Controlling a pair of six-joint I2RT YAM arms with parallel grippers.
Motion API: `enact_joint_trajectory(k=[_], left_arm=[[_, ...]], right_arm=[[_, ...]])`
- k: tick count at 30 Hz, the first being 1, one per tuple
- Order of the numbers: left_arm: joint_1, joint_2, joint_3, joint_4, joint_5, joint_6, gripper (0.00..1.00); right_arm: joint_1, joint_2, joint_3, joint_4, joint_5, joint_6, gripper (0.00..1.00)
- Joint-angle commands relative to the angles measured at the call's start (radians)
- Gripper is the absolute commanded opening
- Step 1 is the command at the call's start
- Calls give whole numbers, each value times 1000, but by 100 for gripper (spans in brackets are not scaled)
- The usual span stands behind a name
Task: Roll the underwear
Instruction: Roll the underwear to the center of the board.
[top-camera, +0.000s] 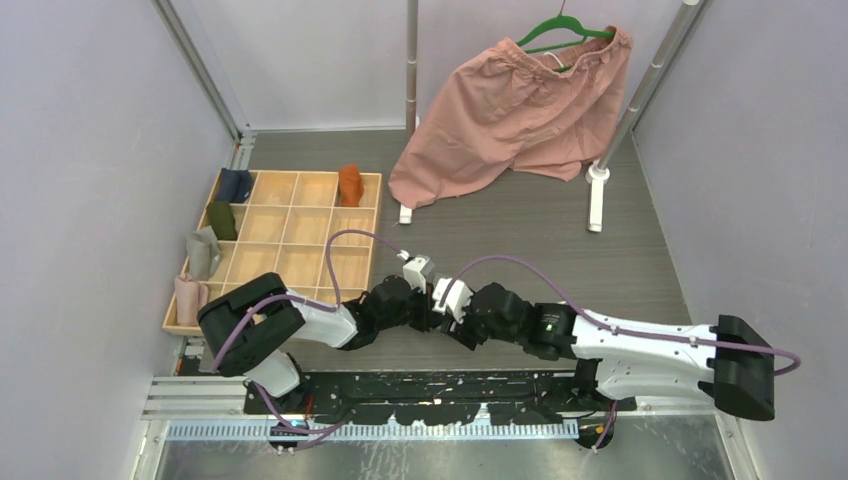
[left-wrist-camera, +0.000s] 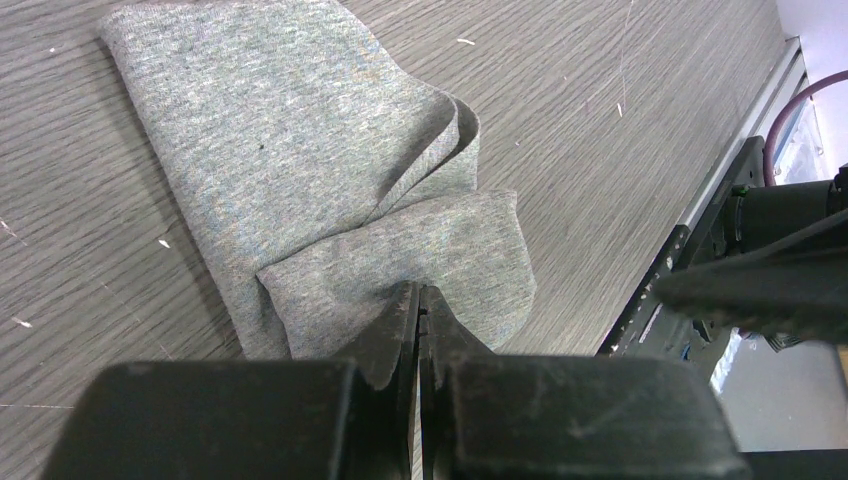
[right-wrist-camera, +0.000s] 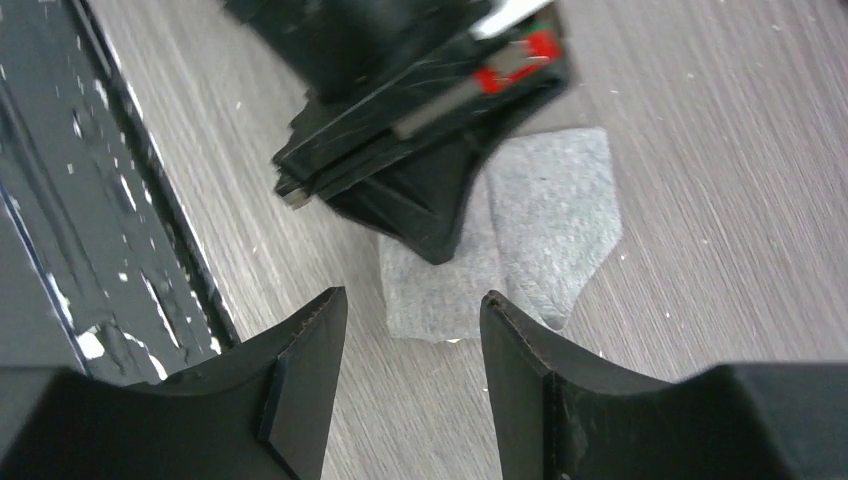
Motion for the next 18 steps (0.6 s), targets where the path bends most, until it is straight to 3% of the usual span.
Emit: enact_joint_trajectory(k=[1,12,18], left_arm=[[4,8,-22,-56,-35,25,1],[4,1,-18,-70,-33,27,1],[4,0,-13,-74,-27,28,1]], right_arm=[[61,60,-8,70,23,-211,58],[131,266,-26,156,68,-337,57],[155,347,-17,122,178,-362,54]])
